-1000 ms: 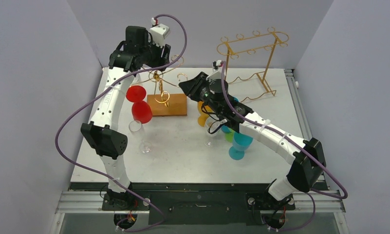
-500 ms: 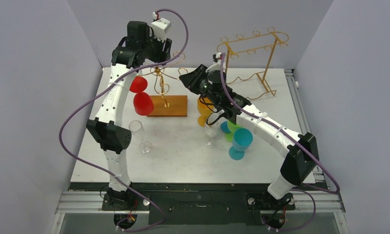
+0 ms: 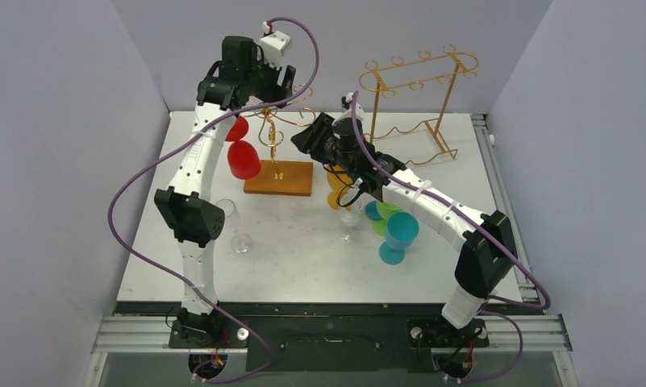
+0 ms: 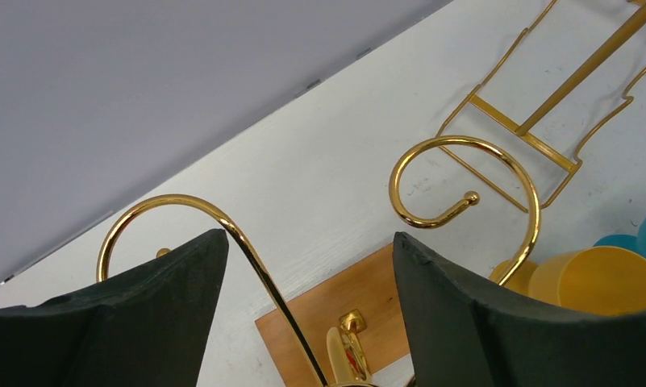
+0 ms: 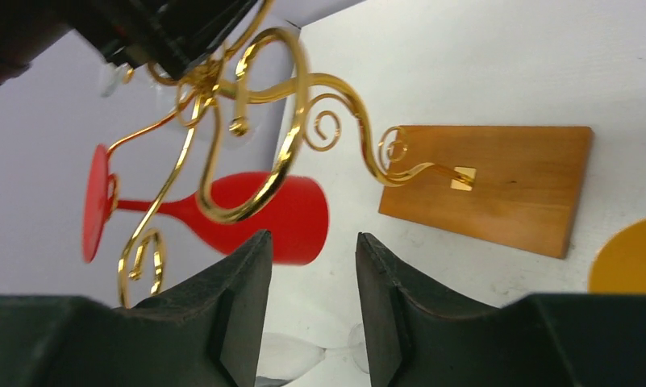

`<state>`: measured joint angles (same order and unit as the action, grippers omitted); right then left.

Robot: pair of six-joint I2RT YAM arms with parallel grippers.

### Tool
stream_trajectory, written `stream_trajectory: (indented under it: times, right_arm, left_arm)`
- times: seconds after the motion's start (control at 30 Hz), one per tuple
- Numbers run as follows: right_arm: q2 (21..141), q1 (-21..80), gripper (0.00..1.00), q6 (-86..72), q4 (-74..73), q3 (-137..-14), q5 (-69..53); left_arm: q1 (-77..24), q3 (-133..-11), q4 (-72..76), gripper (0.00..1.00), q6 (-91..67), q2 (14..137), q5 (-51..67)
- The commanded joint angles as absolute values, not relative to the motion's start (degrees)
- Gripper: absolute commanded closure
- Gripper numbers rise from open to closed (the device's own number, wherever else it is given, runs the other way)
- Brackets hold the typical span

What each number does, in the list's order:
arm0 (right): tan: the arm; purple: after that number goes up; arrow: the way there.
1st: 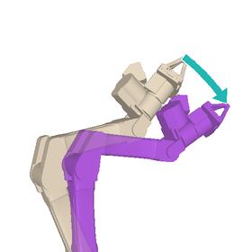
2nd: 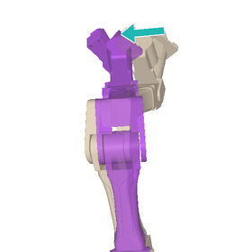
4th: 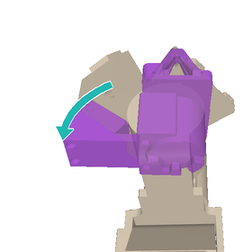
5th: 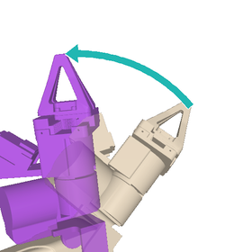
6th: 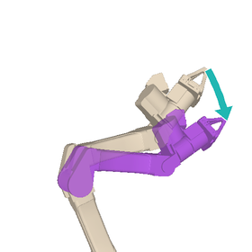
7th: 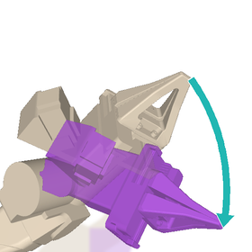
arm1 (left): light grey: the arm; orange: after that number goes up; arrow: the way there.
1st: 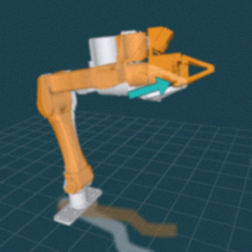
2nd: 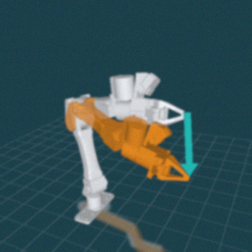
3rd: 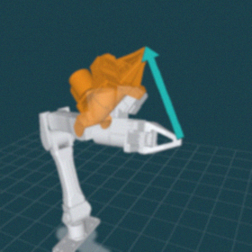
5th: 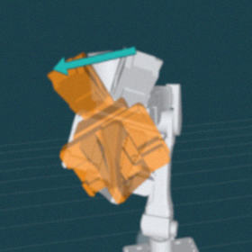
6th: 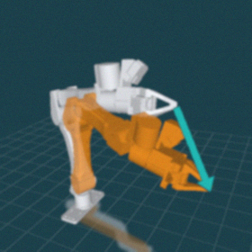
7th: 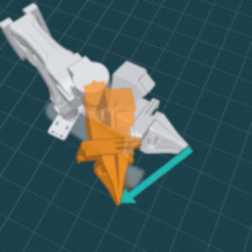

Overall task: Place the wine glass upside down on the wine glass rack
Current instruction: Adjust the wine rack at the center of the board, then pick up the wine glass at the center of the board.

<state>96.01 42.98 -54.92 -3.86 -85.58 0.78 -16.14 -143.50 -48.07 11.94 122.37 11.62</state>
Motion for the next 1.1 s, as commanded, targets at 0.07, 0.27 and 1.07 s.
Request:
stream_trajectory:
  times: [0.07, 0.27, 1.07]
  right_arm:
    - [95.1, 40.3, 0.60, -54.4, -4.1, -87.5, -1.2]
    - [94.0, 40.2, 0.58, -54.1, -4.0, -86.6, -1.1]
    - [80.7, 54.9, 0.36, -34.6, -19.9, -81.5, 12.7]
  left_arm:
    - [-15.2, -138.4, -43.8, 0.18, 11.2, 114.4, 12.8]
    - [-15.2, -136.4, -42.8, 0.05, 9.8, 110.9, 13.5]
    - [0.2, -124.8, -45.6, 0.04, 0.4, 85.0, 23.2]
